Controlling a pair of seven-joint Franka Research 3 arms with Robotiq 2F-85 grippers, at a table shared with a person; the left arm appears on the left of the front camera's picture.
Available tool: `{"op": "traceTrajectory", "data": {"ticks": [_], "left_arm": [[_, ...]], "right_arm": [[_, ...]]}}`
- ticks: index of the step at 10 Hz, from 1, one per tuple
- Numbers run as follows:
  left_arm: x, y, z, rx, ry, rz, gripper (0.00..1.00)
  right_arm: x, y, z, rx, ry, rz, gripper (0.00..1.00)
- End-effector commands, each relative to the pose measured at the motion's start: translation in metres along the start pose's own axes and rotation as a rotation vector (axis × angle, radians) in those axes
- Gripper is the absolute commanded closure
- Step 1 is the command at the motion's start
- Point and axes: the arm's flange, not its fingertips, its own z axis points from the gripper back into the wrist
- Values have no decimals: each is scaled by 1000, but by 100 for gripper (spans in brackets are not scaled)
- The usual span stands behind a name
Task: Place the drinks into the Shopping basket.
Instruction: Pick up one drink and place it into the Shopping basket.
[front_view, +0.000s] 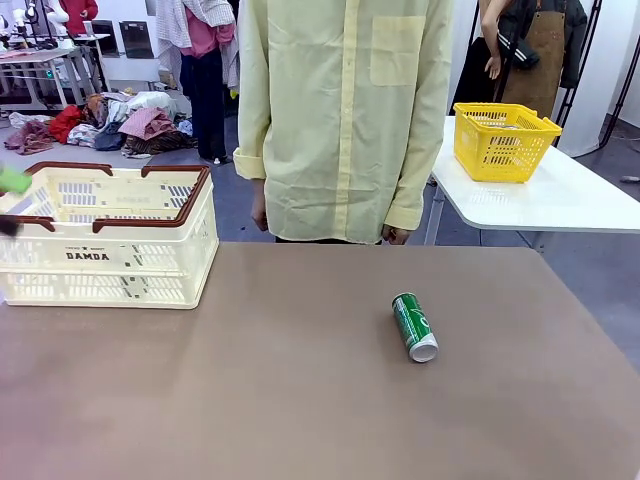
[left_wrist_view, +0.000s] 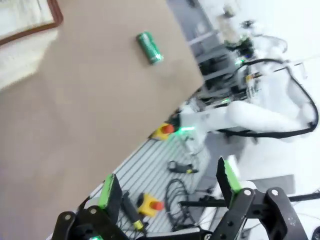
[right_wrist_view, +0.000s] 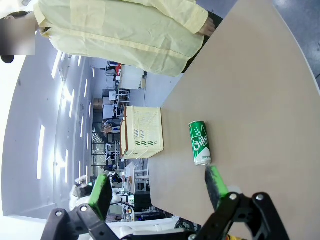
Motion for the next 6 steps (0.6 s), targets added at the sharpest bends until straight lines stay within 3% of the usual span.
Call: {"op": "traceTrajectory", "data": {"ticks": [1, 2, 4, 5, 6], "left_arm": [[-22, 74, 1, -224, -67, 93, 0], [-26, 97, 2, -280, -116, 121, 0], [-15, 119, -1, -339, -124, 60, 0], [-37, 103, 8, -261, -127, 113, 0], [-37, 103, 8, -261, -127, 113, 0]], "right_arm": [[1, 1, 2, 16, -6, 8, 0], [1, 1, 2, 16, -6, 8, 0], [1, 1, 2, 16, -6, 8, 0], [1, 1, 2, 16, -6, 8, 0], [1, 1, 2, 16, -6, 8, 0]]}}
